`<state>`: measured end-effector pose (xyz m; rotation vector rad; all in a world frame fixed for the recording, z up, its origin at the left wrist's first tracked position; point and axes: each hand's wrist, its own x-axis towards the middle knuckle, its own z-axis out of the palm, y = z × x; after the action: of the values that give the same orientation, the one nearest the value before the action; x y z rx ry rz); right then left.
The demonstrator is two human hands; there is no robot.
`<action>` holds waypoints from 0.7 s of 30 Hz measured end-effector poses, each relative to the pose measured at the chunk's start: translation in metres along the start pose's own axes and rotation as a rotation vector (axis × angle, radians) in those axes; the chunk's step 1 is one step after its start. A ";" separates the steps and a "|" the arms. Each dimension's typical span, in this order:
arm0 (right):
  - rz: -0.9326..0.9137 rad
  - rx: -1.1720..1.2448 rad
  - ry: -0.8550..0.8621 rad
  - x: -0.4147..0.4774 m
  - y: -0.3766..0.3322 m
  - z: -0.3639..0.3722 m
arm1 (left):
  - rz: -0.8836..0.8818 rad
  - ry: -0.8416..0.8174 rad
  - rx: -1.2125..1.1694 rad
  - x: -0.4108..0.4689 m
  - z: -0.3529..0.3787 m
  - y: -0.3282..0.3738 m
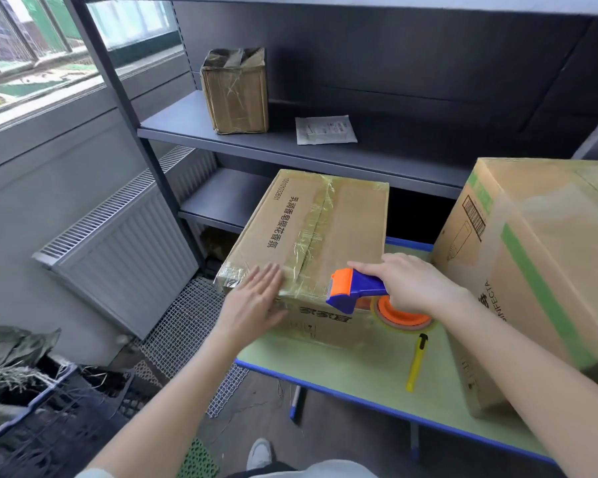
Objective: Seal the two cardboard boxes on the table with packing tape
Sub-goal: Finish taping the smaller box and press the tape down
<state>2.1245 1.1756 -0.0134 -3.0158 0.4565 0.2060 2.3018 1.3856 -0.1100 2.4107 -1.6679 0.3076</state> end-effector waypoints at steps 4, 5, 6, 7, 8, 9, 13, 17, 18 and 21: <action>0.002 -0.023 -0.005 0.001 -0.001 -0.001 | 0.072 0.012 -0.007 0.021 0.008 0.056; 0.001 -0.030 -0.005 0.002 -0.002 -0.001 | 0.078 0.041 -0.009 0.024 0.009 0.064; 0.001 -0.036 -0.008 0.004 -0.003 -0.001 | 0.072 0.078 -0.007 0.025 0.009 0.068; 0.002 -0.045 -0.012 0.005 -0.005 -0.001 | 0.065 0.123 -0.009 0.026 0.009 0.070; 0.001 -0.054 -0.014 0.006 -0.005 -0.002 | 0.074 0.165 -0.012 0.026 0.009 0.069; 0.001 -0.062 -0.014 0.007 -0.006 -0.002 | 0.091 0.196 -0.012 0.025 0.010 0.066; 0.006 -0.031 -0.002 0.015 -0.025 0.000 | 0.112 0.191 -0.016 0.022 0.006 0.036; -0.017 -0.013 -0.003 0.031 -0.045 0.002 | 0.108 0.170 -0.065 0.019 0.000 0.011; -0.013 0.007 -0.012 0.031 -0.043 0.001 | 0.119 0.176 -0.079 0.019 0.001 0.009; 0.001 0.077 -0.017 0.022 -0.033 0.001 | 0.132 0.139 -0.123 0.020 0.003 0.011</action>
<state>2.1555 1.2008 -0.0153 -2.9363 0.4532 0.2090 2.2982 1.3630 -0.1067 2.1446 -1.7330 0.3719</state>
